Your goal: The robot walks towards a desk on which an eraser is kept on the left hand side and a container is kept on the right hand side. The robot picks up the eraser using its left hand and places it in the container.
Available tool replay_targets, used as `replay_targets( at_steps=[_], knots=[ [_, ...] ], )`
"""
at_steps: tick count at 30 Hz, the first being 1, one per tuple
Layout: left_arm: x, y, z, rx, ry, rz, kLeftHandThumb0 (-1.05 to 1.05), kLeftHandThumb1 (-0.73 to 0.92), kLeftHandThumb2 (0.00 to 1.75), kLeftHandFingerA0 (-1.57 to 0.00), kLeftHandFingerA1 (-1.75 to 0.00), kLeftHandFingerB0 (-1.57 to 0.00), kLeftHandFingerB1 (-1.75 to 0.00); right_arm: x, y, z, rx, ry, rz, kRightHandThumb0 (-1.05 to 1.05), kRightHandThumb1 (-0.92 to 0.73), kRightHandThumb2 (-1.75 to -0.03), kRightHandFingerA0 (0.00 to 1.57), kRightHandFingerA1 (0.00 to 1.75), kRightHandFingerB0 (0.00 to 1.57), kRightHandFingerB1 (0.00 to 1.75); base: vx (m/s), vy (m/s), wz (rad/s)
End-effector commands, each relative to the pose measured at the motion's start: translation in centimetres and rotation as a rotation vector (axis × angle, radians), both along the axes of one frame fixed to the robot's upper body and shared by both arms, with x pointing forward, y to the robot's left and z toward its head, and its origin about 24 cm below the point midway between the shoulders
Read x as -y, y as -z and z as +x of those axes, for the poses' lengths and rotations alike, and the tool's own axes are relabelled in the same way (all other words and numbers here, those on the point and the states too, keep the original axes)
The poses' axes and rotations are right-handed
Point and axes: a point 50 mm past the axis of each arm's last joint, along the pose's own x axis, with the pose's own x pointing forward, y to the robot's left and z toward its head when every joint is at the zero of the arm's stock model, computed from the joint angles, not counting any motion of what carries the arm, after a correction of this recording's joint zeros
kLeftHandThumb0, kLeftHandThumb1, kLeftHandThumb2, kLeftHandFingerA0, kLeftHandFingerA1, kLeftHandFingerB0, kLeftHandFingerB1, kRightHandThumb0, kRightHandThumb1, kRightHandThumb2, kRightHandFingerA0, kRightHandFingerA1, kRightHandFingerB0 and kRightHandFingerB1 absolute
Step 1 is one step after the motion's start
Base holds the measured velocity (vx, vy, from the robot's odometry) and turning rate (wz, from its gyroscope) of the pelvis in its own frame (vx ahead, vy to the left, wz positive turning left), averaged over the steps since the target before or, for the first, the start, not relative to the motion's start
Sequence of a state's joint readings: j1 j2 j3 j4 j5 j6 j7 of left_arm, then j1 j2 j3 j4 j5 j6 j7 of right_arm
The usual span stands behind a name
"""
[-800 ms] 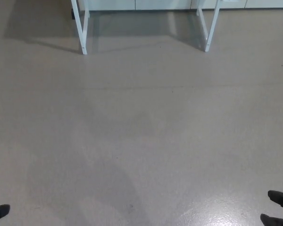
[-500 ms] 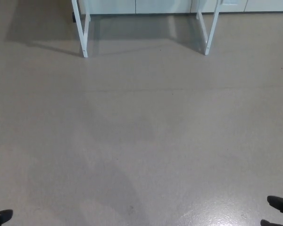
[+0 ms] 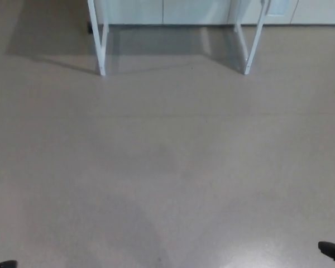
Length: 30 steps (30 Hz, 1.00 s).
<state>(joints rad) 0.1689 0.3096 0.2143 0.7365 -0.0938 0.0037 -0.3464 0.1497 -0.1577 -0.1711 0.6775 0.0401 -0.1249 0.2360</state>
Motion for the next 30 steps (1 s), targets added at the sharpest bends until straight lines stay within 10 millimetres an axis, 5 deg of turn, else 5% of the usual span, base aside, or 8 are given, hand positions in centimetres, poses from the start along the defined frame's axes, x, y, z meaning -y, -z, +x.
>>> replay_targets(
  at_steps=[1,14,30],
  knots=[
    [-0.4,-0.6,0.5,0.05,0.018,0.025,-0.36,0.59,0.58,-0.34,-0.41,-0.33,-0.34,0.4,-0.3,0.2,0.028,-0.009,-0.027,-0.36,-0.51,-0.55,0.5,0.64,0.35,0.49,0.24,0.463,0.16],
    [-0.2,-0.3,0.6,0.044,0.04,0.042,-0.36,0.61,0.58,-0.35,-0.4,-0.33,-0.34,0.4,-0.5,0.4,0.016,-0.067,-0.079,-0.35,-0.55,-0.56,0.51,0.63,0.36,0.48,0.24,-0.045,0.1],
    [-0.4,0.3,-1.9,0.011,0.044,0.073,-0.39,0.59,0.58,-0.4,-0.45,-0.37,-0.36,0.2,-0.1,-1.1,-0.03,-0.167,-0.139,-0.38,-0.6,-0.58,0.5,0.57,0.36,0.47,0.36,-0.038,-0.02]
  ],
)
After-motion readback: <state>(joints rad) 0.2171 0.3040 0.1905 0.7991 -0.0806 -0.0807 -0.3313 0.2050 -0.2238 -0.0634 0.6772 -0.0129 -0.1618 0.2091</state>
